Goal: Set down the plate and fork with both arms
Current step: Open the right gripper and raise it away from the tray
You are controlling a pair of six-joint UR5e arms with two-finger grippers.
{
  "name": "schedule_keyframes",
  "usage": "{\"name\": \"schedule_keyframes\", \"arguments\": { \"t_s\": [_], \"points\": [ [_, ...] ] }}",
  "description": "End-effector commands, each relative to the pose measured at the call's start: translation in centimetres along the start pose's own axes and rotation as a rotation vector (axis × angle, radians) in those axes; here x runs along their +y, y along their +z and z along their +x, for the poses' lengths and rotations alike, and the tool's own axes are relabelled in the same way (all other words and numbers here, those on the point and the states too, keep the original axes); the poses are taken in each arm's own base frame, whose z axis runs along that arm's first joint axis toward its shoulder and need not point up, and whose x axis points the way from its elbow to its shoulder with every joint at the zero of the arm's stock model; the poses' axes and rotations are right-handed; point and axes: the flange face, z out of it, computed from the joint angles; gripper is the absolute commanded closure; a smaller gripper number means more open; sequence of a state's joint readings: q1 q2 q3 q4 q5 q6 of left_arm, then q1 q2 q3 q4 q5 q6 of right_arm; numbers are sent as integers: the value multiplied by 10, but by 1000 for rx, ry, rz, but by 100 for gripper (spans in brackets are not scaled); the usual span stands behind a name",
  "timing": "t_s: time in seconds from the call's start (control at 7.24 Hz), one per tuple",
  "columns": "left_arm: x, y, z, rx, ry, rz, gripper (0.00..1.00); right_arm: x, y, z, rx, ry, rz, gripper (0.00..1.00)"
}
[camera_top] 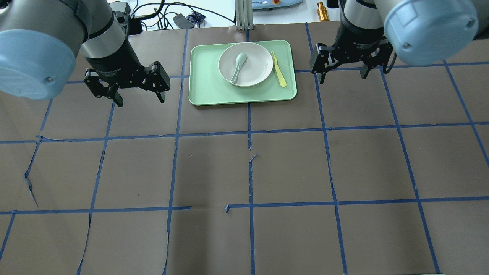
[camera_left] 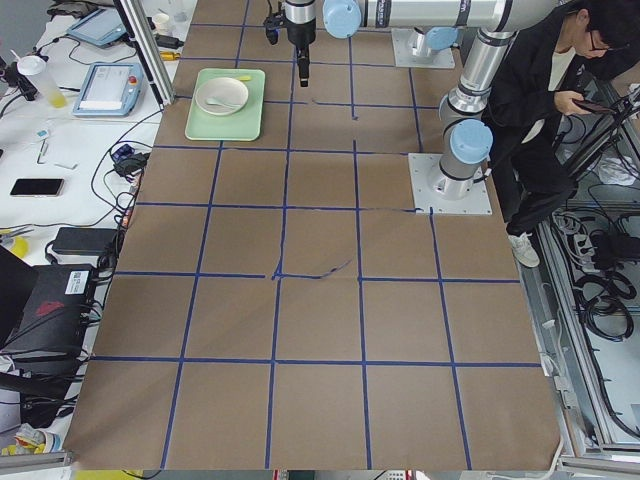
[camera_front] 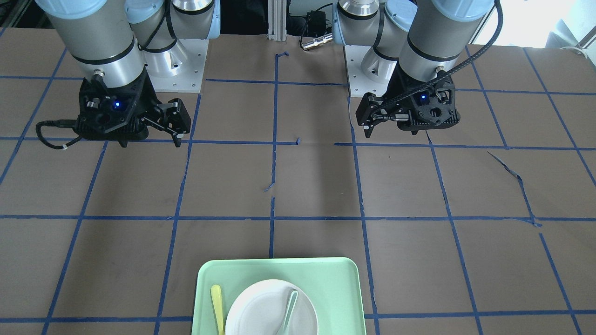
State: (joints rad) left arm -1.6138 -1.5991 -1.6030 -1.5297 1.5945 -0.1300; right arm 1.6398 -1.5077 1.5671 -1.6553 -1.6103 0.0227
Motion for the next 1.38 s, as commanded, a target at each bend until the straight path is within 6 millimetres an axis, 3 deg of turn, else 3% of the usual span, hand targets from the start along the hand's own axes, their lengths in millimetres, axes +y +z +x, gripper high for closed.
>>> {"name": "schedule_keyframes", "arguments": {
  "t_s": [0.0,1.24],
  "points": [
    [2,-2,0,-2,3,4,0,19,2,-1,3,4,7,0],
    [2,-5,0,-1,-11,9,0,16,-5,-2,6,4,14,0]
  ]
}}
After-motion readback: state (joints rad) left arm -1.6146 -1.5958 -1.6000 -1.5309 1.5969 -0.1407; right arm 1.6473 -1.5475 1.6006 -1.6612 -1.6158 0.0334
